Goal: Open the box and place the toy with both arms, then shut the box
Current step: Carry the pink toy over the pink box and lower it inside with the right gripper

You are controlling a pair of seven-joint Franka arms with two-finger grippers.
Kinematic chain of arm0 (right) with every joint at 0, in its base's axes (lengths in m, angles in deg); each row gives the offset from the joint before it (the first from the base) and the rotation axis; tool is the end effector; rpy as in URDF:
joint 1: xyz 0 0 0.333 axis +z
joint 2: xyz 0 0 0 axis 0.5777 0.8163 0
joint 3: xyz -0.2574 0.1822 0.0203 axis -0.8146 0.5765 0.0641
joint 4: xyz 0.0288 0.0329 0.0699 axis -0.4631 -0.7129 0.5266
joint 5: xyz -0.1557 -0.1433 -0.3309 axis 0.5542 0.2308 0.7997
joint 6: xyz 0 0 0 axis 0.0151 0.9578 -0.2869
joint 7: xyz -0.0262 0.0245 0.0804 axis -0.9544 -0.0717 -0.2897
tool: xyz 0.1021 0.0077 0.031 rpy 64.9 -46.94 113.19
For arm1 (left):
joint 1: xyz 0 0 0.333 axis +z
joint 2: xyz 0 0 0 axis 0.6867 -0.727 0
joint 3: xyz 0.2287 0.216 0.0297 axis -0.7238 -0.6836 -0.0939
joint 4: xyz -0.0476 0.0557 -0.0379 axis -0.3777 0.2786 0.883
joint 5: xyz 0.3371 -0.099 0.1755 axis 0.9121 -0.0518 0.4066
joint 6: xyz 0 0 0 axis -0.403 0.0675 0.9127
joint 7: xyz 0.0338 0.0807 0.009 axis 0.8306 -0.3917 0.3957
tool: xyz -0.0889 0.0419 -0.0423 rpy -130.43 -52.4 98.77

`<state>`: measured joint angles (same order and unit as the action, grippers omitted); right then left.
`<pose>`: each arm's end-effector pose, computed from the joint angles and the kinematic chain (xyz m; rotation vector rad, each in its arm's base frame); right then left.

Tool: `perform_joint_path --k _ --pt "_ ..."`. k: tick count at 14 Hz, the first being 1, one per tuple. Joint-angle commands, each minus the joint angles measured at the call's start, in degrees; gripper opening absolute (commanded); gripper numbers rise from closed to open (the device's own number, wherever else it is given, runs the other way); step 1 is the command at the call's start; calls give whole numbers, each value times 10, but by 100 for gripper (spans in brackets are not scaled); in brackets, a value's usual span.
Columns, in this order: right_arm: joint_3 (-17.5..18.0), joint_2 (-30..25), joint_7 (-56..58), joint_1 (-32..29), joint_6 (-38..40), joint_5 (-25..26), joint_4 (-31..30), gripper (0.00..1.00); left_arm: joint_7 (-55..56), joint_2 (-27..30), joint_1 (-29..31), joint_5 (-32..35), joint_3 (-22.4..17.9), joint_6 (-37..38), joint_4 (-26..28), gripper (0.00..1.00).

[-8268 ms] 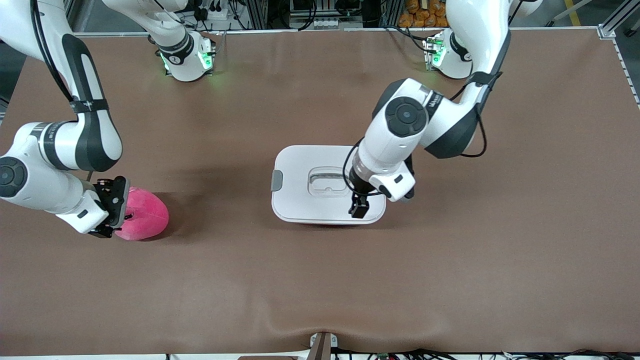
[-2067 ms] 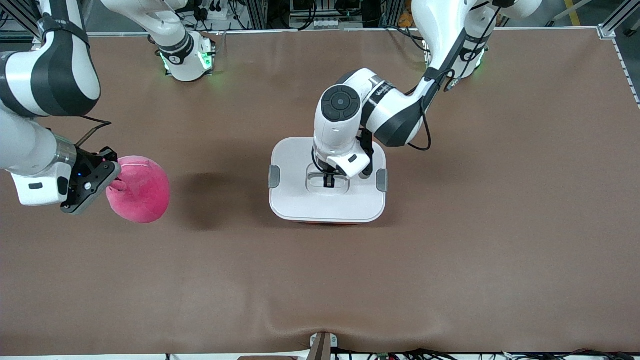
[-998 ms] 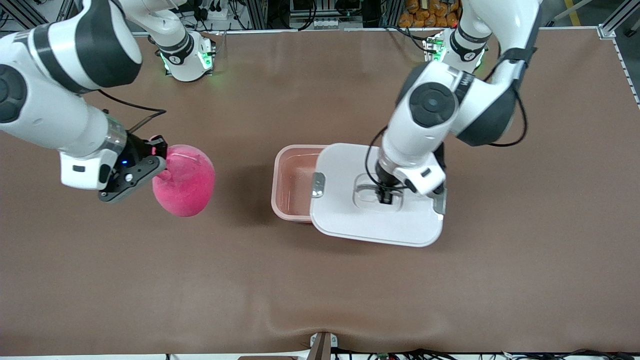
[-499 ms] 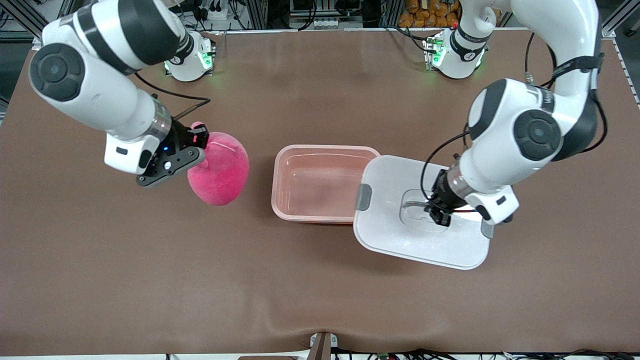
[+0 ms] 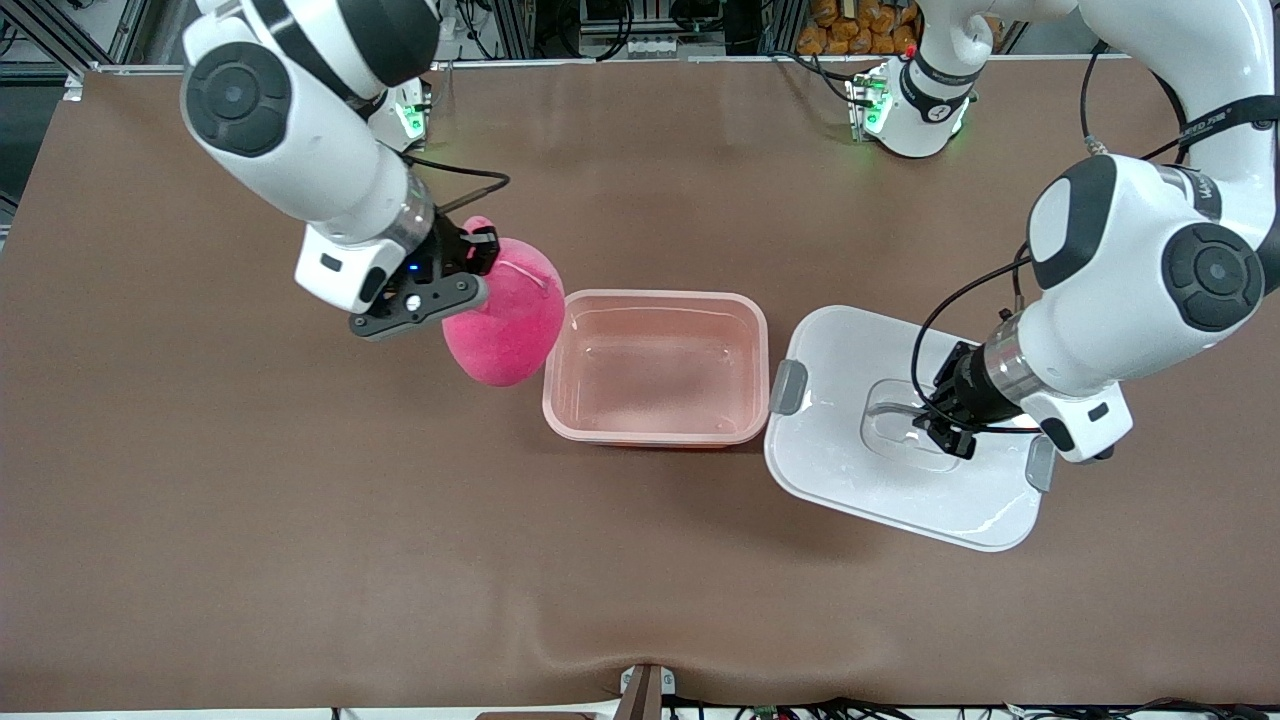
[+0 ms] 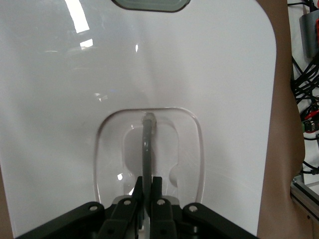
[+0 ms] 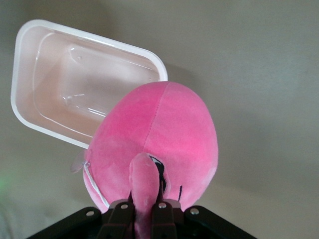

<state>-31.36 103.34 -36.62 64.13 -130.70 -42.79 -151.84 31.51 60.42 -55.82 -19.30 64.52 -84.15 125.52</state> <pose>0.5526 0.3305 0.5549 -2.9639 -0.3890 0.1619 0.6677 -0.1780 0.4923 2.4371 1.7716 -0.1007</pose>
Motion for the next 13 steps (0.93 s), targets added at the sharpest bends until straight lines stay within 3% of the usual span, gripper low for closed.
perform_joint_path --k 1,9,13 --pt "-6 56 -36 30 7 -12 69 0 -49 18 22 -15 4 15 14 0" --pt "-6 108 -61 63 -71 -17 82 0 -159 32 104 -44 4 46 15 0" --pt "-6 124 -79 73 -88 -17 86 0 -163 31 105 -52 4 46 17 0"
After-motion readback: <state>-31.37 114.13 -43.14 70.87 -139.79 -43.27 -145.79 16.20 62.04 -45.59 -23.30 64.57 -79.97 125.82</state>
